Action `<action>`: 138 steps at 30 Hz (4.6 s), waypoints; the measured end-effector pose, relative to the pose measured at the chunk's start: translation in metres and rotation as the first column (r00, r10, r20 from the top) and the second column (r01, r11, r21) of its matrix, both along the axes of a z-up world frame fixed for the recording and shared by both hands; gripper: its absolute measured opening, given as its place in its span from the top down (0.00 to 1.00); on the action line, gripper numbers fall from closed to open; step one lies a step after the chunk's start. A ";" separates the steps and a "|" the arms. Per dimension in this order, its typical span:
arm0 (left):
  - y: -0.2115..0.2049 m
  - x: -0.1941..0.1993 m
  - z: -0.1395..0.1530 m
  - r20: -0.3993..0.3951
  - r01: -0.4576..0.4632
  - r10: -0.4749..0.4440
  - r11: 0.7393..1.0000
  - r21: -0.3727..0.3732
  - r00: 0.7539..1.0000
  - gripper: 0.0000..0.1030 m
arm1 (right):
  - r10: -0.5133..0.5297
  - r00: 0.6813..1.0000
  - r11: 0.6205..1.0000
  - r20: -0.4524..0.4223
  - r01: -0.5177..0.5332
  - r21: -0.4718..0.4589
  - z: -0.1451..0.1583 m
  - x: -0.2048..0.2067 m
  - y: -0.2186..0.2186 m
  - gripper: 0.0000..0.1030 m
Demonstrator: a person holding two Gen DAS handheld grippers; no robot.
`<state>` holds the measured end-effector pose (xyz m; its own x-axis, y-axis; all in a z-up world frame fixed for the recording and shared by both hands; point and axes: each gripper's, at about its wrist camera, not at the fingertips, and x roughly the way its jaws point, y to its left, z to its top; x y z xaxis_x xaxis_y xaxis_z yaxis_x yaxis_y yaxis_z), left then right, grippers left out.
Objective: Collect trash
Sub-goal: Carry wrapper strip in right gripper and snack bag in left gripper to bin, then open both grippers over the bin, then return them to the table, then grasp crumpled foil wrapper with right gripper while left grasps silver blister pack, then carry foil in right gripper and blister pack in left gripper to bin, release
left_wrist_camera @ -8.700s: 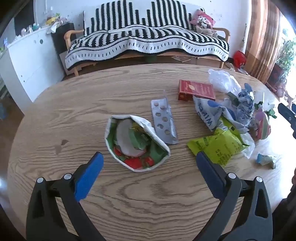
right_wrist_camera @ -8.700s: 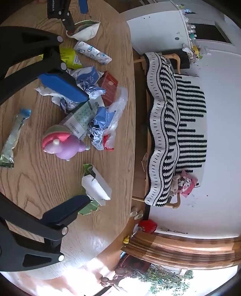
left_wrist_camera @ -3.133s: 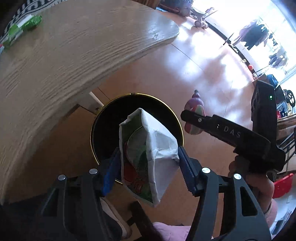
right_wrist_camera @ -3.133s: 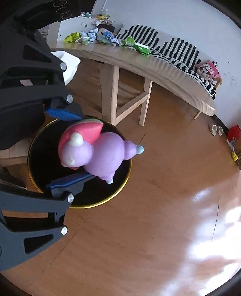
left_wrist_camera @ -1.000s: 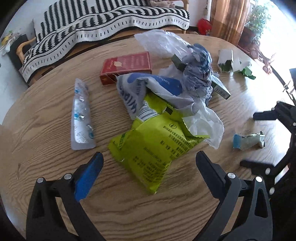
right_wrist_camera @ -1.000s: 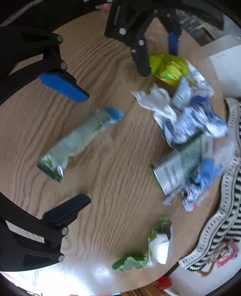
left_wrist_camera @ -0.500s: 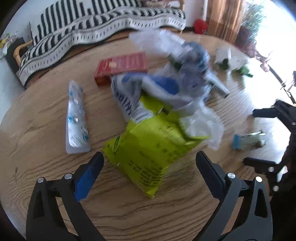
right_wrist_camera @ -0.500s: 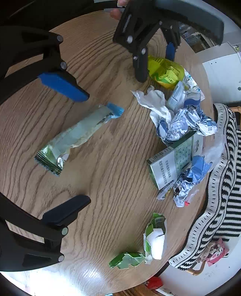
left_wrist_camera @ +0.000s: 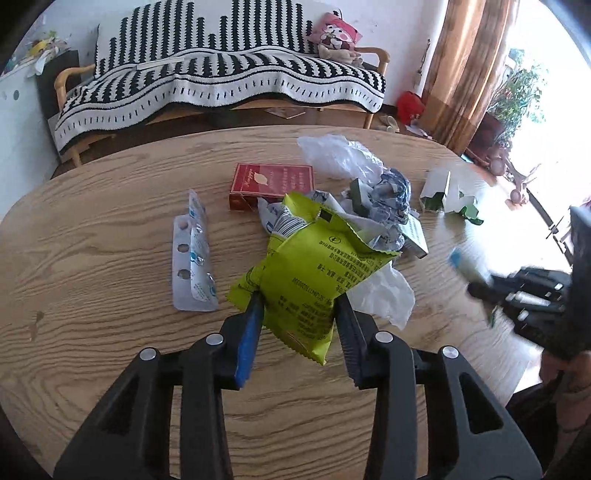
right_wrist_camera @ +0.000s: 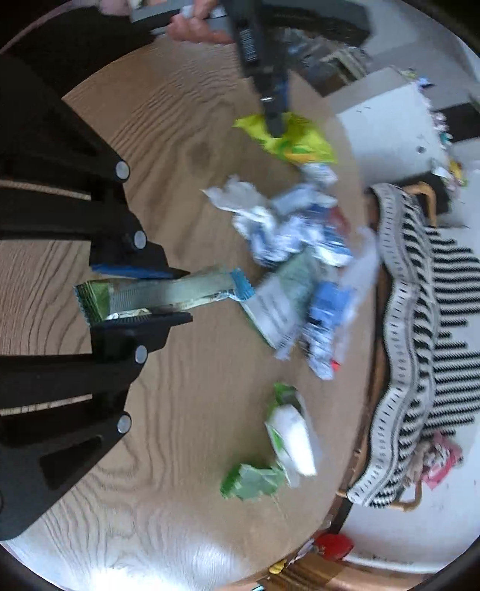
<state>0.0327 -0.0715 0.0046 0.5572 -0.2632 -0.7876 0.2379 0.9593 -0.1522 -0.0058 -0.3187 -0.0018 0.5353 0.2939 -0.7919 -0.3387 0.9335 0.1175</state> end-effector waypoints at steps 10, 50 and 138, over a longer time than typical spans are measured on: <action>-0.004 -0.001 -0.004 -0.016 0.024 -0.023 1.000 0.009 1.000 0.63 | -0.058 0.998 0.998 0.003 0.058 -0.007 0.006 0.002 -0.013 0.83; -0.396 -0.175 -0.085 -0.371 0.715 -0.661 0.699 0.009 0.652 0.90 | -0.667 0.696 0.610 -0.266 0.715 0.342 -0.103 -0.229 -0.306 0.83; 0.038 0.030 0.024 0.015 -0.197 0.197 0.980 -0.021 0.980 0.66 | -0.422 0.906 0.838 -0.009 0.394 0.377 0.051 0.069 -0.014 0.77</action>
